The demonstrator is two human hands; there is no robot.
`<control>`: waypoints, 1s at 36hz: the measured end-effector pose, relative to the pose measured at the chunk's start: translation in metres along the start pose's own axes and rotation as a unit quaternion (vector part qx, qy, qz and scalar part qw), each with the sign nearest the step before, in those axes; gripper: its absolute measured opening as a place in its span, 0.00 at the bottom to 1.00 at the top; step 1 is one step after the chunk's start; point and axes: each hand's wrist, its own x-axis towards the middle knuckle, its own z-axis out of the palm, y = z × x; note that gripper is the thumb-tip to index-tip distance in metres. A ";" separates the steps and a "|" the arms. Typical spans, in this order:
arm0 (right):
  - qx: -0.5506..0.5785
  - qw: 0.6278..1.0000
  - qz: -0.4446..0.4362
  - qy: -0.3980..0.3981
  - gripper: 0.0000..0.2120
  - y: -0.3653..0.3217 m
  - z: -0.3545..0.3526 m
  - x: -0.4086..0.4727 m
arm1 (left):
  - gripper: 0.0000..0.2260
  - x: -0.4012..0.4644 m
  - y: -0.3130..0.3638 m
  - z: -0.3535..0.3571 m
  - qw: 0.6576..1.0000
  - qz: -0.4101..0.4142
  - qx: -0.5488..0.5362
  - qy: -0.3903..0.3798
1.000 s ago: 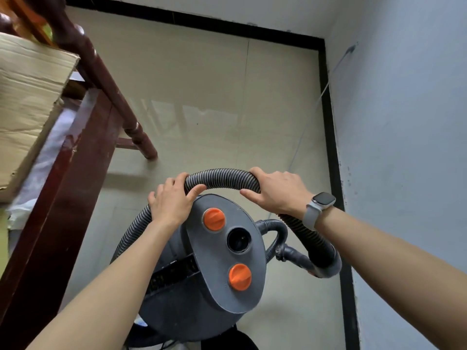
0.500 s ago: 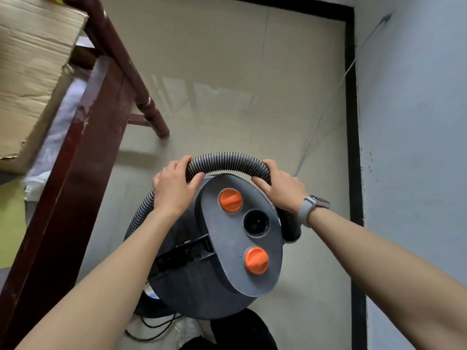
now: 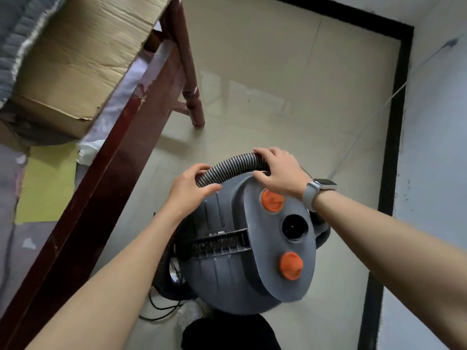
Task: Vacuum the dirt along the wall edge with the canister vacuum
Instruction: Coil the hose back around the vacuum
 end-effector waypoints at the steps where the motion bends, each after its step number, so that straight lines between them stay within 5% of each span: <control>1: -0.018 0.999 -0.029 -0.019 0.29 -0.012 0.000 0.006 | 0.21 -0.003 -0.005 -0.004 1.000 -0.003 -0.021 0.002; 6: -0.142 0.973 -0.086 -0.161 0.30 -0.076 0.018 0.032 | 0.19 -0.040 -0.043 -0.016 0.992 -0.073 -0.093 0.034; 13: -0.224 0.929 -0.168 -0.242 0.26 -0.137 0.035 0.041 | 0.17 -0.097 -0.105 -0.010 0.977 -0.156 -0.118 0.089; 22: -0.357 0.816 -0.333 -0.310 0.23 -0.203 0.094 0.007 | 0.24 -0.153 -0.155 0.016 0.950 -0.226 -0.216 -0.011; 28: -0.388 0.820 -0.329 -0.260 0.19 -0.202 0.087 0.032 | 0.23 -0.150 -0.159 0.016 0.960 -0.170 -0.223 0.015; 32: -0.380 0.856 -0.266 -0.227 0.14 -0.193 0.079 0.050 | 0.23 -0.148 -0.151 0.023 0.966 -0.161 -0.198 0.041; 36: -0.340 0.865 -0.268 -0.253 0.25 -0.191 0.090 0.037 | 0.26 -0.149 -0.151 0.024 0.962 -0.182 -0.197 0.049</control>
